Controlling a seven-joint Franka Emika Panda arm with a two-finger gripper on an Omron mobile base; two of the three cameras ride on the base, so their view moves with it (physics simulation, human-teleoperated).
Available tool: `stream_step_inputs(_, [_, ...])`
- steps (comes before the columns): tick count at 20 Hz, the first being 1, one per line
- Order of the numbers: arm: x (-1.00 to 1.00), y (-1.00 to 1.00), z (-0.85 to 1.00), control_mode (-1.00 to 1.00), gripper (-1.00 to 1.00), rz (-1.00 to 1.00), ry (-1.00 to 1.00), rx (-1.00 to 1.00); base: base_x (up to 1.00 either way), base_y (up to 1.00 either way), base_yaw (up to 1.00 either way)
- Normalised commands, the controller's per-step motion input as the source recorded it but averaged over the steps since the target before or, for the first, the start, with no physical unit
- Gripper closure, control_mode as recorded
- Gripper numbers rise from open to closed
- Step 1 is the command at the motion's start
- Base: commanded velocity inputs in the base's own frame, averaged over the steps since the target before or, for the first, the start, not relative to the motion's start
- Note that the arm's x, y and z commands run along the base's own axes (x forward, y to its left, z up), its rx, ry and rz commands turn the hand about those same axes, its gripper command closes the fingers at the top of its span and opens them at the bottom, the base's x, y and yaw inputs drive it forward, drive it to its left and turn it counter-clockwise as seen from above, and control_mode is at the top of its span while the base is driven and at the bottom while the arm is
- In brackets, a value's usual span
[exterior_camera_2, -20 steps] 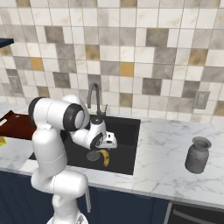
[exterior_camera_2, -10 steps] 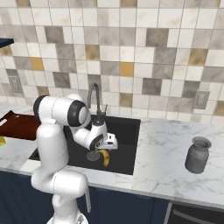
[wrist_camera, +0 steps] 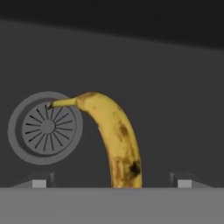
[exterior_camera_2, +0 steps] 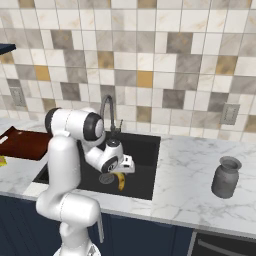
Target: Pick up all produce items and place them in the sink. Turn on the sink faucet to wash them. Then turn the sink off and put them in the tray.
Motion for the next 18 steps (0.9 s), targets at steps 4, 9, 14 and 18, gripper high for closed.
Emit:
stream_step_inputs(4, [0.10,-0.05,-0.26,-1.00,-1.00,0.00,0.00,0.00,0.00,0.00,0.00])
stream_step_inputs(9, [0.10,-0.05,-0.26,-1.00,-1.00,0.00,0.00,0.00,0.00,0.00,0.00])
stream_step_inputs(14, [0.10,-0.02,-0.26,-1.00,-1.00,0.00,0.00,0.00,0.00,0.00,0.00])
stream_step_inputs(18, [0.01,0.00,-0.18,-1.00,-1.00,0.00,0.00,0.00,0.00,0.00,0.00])
